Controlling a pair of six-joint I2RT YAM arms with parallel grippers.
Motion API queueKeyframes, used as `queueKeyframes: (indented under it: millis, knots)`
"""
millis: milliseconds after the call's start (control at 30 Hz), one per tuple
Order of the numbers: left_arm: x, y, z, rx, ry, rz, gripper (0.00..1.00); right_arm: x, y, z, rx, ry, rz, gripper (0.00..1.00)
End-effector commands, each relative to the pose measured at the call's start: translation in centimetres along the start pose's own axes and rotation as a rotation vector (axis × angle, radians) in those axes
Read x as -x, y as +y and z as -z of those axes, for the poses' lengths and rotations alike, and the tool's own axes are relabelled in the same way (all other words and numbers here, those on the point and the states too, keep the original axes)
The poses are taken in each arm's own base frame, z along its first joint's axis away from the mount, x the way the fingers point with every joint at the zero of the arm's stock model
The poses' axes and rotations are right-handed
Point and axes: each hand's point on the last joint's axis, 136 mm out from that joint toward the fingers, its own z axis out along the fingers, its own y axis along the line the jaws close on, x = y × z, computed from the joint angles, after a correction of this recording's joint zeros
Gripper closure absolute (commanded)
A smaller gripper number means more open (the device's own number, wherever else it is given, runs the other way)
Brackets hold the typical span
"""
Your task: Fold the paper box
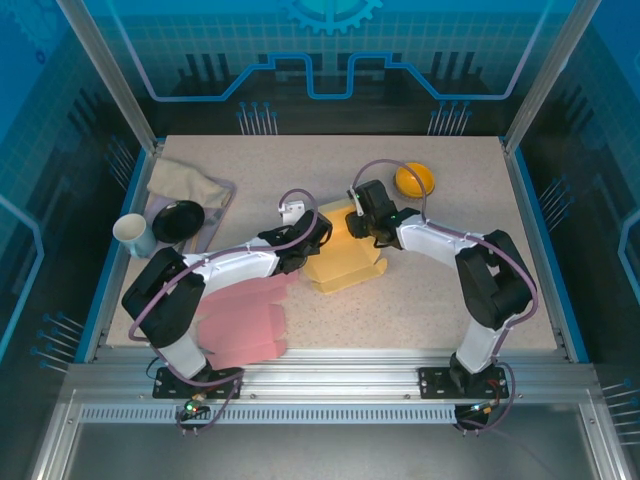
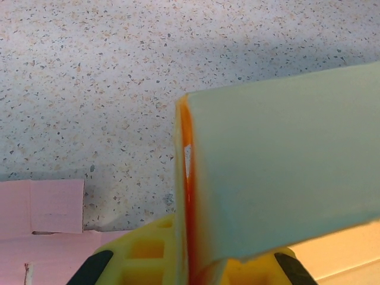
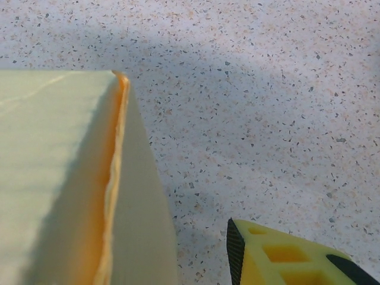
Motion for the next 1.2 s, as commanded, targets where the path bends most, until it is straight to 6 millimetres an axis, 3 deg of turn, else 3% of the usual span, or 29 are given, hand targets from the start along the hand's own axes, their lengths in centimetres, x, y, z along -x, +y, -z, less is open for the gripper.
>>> queueKeyframes:
  millis: [0,100,200,300,467,633,733,867,1000,1167]
  knots:
    - [0.5,1.4,0.1,0.07,-0.008,0.005,0.98,-1.3,-3.1,-1.2,-0.118,0.041,-0.019,0.64]
    - [0.5,1.6,0.2,0.077,-0.009,0.003,0.98,-2.2,-6.0,-0.6,-0.288,0.085,-0.042,0.77]
    - [0.3,1.7,0.1,0.082,-0.007,0.0,0.98,-2.3,-7.3,0.5,-0.416,0.09,-0.015,0.77]
    - [0.1,1.8,-0.2,0.093,-0.004,-0.003,0.98,-1.4,-5.8,0.9,-0.405,0.046,0.025,0.75]
    - [-0.2,2.1,-0.7,0.113,-0.002,-0.014,0.98,0.2,-3.0,1.8,-0.23,-0.029,-0.029,0.68]
    - [0.1,2.4,-0.9,0.116,-0.01,-0.019,0.98,2.1,-1.2,4.6,-0.06,-0.097,-0.059,0.55]
    - [0.3,2.3,-1.3,0.112,-0.021,-0.034,0.98,2.7,0.0,6.6,0.056,-0.094,-0.06,0.53]
    - [0.5,1.7,-2.0,0.099,-0.031,-0.053,0.98,3.0,0.2,9.1,0.105,-0.075,-0.061,0.5]
    - [0.5,1.0,-2.6,0.086,-0.041,-0.073,0.98,4.5,0.5,10.8,0.156,-0.098,-0.075,0.47]
    - [0.8,0.4,-3.0,0.021,-0.112,-0.069,0.98,6.3,-0.4,10.0,0.148,-0.08,-0.13,0.46]
